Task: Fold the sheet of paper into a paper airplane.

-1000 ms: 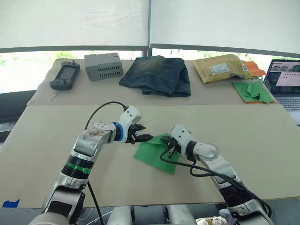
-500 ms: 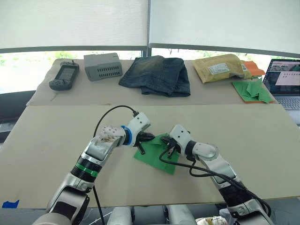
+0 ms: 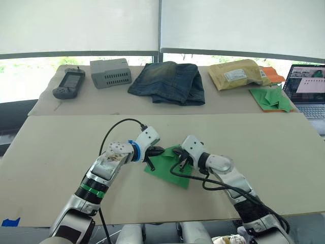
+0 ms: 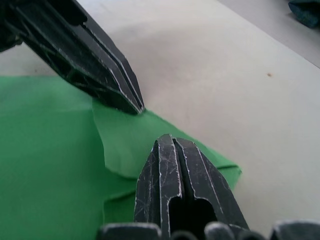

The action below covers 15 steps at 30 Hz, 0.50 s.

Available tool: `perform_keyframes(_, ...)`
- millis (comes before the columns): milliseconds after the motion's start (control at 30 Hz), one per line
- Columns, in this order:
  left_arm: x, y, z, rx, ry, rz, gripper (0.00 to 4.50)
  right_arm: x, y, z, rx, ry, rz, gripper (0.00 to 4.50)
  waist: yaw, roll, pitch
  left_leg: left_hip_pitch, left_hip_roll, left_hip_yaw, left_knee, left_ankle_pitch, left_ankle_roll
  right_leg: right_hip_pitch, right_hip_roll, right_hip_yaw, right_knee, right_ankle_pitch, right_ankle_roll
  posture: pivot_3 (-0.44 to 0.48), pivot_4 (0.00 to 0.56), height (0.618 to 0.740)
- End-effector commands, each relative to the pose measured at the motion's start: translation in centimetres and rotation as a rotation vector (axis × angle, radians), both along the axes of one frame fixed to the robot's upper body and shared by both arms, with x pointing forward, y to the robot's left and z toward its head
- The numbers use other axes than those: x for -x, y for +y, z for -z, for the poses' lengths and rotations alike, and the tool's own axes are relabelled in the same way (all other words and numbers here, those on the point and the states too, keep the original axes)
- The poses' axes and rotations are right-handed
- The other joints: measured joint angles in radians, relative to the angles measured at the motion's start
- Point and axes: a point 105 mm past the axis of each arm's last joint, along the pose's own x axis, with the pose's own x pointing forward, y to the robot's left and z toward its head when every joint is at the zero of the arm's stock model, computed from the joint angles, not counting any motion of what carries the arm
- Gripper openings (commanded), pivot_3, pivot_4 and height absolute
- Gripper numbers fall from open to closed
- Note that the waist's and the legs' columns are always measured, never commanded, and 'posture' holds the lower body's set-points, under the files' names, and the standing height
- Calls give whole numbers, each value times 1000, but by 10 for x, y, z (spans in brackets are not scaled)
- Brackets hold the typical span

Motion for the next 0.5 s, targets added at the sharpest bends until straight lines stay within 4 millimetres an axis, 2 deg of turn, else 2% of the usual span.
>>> perform_keyframes(33, 7, 4, 21, -35, 74, -20, 12, -1, 0, 17, 41, 49, 16, 0, 2, 0, 0, 0, 0, 0, 0, 0, 0, 0, 0, 0, 0, 0, 0, 0, 150, 728)
perform_keyframes(233, 10, 1, 22, -33, 78, -8, 12, -6, -12, 23, 74, 64, 80, 0, 3, 0, 0, -1, 0, 0, 0, 0, 0, 0, -1, 0, 0, 0, 0, 0, 150, 728)
perform_keyframes(367, 12, -3, 24, -41, 72, 3, 12, -15, -42, 22, 86, 70, 214, 0, 7, 1, 0, 0, 0, 0, 0, 0, 0, 0, -1, 0, 0, 0, 0, 0, 150, 728)
perform_keyframes(500, 14, -7, 24, -34, 74, 15, 12, -18, -56, 20, 76, 70, 270, 0, 14, 1, -1, -1, -2, 0, 0, 0, 0, 1, -3, 0, 0, 0, 0, 0, 150, 728)
